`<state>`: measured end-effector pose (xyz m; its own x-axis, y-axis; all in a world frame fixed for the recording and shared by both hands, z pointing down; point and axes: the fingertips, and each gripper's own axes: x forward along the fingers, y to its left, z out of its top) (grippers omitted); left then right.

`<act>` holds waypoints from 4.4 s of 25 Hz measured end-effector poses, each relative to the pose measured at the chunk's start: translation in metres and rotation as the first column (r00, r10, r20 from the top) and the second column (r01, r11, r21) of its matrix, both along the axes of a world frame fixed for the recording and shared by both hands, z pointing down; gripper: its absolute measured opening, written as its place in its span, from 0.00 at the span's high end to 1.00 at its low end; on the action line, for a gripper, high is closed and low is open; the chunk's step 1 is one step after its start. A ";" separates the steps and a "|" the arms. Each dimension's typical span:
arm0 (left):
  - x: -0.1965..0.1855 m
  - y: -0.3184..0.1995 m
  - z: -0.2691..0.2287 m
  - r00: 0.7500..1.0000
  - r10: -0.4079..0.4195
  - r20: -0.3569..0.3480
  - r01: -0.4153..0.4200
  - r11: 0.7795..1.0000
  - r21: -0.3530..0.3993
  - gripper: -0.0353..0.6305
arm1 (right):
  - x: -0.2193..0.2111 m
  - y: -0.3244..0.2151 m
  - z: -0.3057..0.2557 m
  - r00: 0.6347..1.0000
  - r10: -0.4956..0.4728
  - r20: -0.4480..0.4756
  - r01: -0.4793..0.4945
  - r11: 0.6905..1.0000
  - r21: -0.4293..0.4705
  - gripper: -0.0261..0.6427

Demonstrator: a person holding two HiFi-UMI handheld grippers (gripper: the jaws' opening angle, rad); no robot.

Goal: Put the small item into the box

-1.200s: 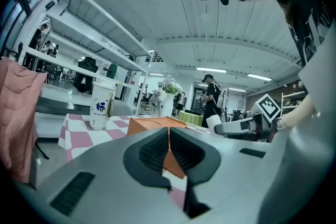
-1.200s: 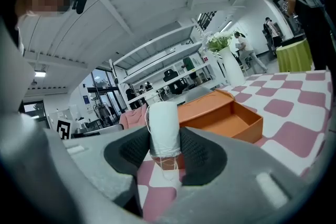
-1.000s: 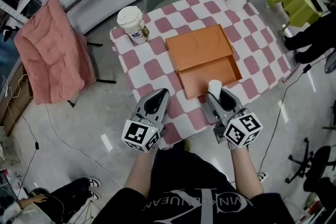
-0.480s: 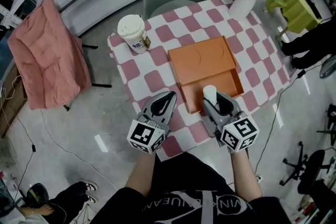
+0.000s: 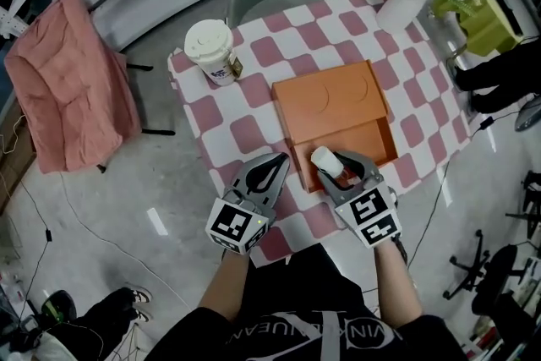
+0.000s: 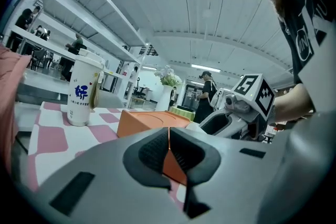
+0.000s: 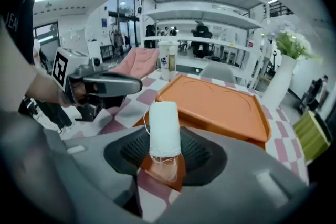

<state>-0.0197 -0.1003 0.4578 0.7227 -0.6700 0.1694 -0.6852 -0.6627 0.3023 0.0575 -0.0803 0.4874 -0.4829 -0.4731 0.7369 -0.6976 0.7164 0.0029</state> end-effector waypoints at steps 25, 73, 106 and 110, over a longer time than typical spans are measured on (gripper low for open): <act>-0.009 0.003 0.018 0.994 -0.105 0.029 0.106 0.994 -0.031 0.93 | -0.011 -0.004 0.052 0.914 -0.367 -0.171 0.323 0.916 -0.237 0.69; -0.001 -0.009 -0.045 0.994 -0.105 0.016 0.104 0.992 0.070 0.93 | 0.024 -0.036 -0.066 0.988 -0.023 0.153 0.008 0.995 0.101 0.92; -0.025 -0.011 -0.130 0.986 -0.165 -0.003 0.163 0.968 0.192 0.93 | 0.041 -0.033 -0.158 0.907 0.049 0.418 -0.182 0.941 0.284 0.95; -0.028 -0.008 -0.138 0.985 -0.170 -0.010 0.169 0.964 0.204 0.93 | 0.044 -0.032 -0.168 0.899 0.051 0.434 -0.198 0.932 0.302 0.95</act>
<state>-0.0478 -0.1086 0.3195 0.5947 -0.8036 0.0214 -0.7946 -0.5836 0.1675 0.1014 -0.1127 0.3189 -0.6275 -0.7293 0.2727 -0.7707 0.6316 -0.0841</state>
